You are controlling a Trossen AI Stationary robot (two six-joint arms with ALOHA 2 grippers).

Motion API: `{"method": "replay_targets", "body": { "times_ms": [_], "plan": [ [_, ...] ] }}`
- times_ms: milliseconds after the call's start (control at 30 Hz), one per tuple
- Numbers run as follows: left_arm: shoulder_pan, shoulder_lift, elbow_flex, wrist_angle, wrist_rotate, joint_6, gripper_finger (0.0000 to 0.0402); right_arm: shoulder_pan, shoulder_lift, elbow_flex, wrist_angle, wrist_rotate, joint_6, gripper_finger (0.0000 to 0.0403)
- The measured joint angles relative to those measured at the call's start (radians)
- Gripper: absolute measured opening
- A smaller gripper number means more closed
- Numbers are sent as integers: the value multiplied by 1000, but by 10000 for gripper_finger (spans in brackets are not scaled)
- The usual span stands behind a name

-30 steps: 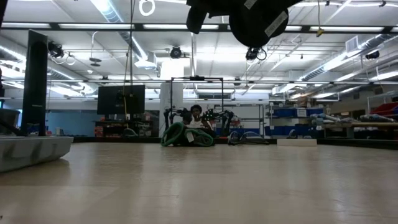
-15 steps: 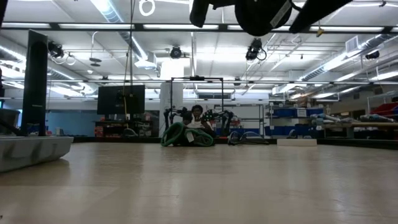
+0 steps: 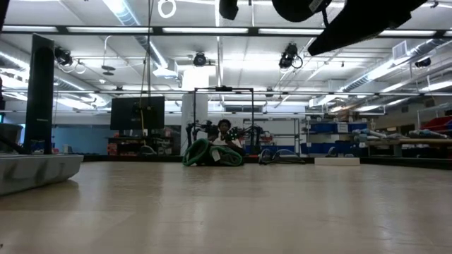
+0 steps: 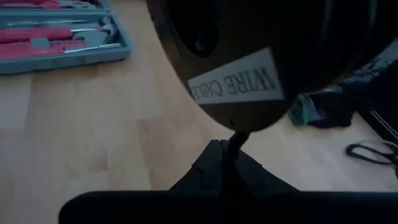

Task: Coil cords
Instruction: Coil the black wire into a spool

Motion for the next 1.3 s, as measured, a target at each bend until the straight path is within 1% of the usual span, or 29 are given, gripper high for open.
{"method": "replay_targets", "body": {
  "times_ms": [33,167,333,467,600,700,900,1033,1133,1300],
  "plan": [
    [0,4,0,13,-1,1,0,0,0,-11,34,5,-12,0],
    [4,30,0,65,-5,3,0,-2,2,-25,77,33,-30,2],
    [5,64,7,109,-10,2,0,-3,5,-27,135,36,-76,12],
    [5,88,7,99,-14,0,0,-3,5,-28,107,17,39,14],
    [5,89,7,43,-20,-9,0,25,5,-28,76,20,136,8],
    [3,89,-13,39,-25,-30,0,37,5,-28,61,16,208,4],
    [11,107,-69,24,-17,-133,0,32,5,-72,101,-66,329,6],
    [12,140,-76,57,-18,-141,0,5,18,-106,184,-152,332,3],
    [14,176,-76,102,-6,-156,0,-8,41,-130,239,-192,321,2],
    [17,189,-76,63,23,-191,0,-7,42,-158,212,-183,348,1]
  ]
}}
